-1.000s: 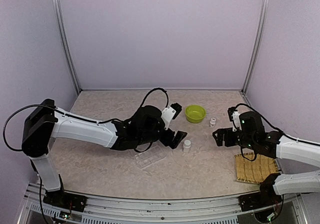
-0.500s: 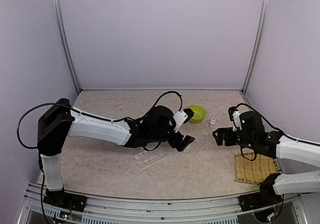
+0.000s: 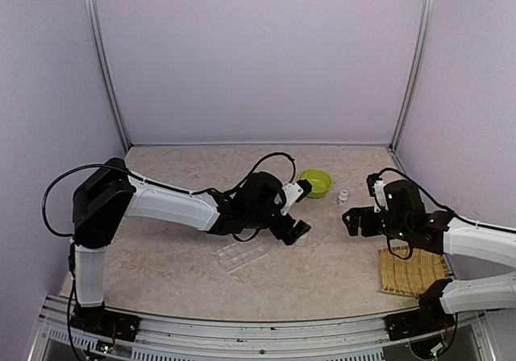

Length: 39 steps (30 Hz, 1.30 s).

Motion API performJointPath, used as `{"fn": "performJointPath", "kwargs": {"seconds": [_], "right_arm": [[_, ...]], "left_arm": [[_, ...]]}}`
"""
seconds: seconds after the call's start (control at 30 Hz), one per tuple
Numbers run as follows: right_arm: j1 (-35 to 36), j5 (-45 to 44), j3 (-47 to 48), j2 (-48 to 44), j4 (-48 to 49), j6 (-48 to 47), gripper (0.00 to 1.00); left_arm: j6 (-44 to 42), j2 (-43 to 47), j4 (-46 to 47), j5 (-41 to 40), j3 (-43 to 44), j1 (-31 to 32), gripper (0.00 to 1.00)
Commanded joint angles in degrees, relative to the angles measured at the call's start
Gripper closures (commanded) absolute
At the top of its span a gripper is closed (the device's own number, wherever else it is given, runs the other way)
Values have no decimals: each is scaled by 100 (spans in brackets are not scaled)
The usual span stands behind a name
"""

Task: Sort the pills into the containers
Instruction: Pick up the pill bottle from the center of the board.

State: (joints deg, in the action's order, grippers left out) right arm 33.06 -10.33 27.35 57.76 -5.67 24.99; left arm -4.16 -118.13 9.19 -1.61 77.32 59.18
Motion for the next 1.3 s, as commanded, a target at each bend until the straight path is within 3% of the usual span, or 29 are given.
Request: {"fn": "performJointPath", "kwargs": {"seconds": [0.0,0.77,0.97,1.27], "right_arm": [[-63,-3,2,75,88,28,0],[-63,57,132,306,14,14,0],[-63,56,147,306,-17,6,0],[-63,65,142,362,4,-3,0]], "left_arm": [[-60,-178,-113,156,209,-38,1],[-7,-511,-324,392,451,-56,6],[-21,-516,-313,449,466,-55,17],[-145,-556,-453,659,531,-55,23]]}}
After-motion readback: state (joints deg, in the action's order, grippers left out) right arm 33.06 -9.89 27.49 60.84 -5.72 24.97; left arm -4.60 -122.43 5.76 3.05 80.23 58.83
